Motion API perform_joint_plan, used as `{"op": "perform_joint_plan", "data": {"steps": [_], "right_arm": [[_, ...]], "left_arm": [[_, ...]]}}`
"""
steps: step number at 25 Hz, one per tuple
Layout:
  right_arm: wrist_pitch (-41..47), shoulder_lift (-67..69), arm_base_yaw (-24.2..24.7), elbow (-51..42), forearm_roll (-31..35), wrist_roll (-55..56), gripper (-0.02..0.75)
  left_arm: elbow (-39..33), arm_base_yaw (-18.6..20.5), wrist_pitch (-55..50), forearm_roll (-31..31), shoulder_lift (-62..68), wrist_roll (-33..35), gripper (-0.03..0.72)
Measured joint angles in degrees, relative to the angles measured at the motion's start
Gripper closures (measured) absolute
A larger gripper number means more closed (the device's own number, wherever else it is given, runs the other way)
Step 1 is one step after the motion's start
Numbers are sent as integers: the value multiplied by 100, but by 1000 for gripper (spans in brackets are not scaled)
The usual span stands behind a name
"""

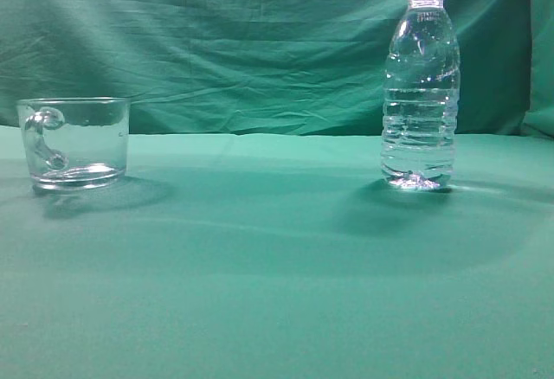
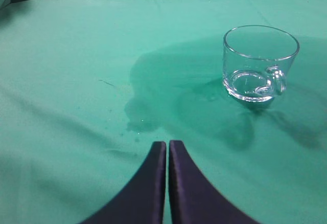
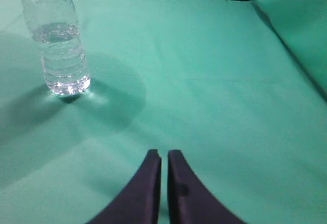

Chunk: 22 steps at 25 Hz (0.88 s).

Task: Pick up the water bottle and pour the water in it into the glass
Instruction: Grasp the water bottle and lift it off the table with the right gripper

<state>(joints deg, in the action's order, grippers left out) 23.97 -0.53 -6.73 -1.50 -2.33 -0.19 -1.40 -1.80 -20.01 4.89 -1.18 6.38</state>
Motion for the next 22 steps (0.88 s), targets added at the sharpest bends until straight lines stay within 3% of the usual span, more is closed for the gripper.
{"op": "perform_joint_plan", "data": {"steps": [4,8,11,16,22], "right_arm": [[-734,0,0,-19,-77,-141,738],[-2552,0,0,-19,34,444,738],[-3416,0,0,-19,49,652,738],[-2805,216,0,308,49,1168,738],[-2310,1817,0,1146,49,1324,738]], "left_arm": [[0,0,0,0,0,0,688],[0,0,0,0,0,0,688],[0,0,0,0,0,0,688],[0,0,0,0,0,0,688],[0,0,0,0,0,0,688]]}}
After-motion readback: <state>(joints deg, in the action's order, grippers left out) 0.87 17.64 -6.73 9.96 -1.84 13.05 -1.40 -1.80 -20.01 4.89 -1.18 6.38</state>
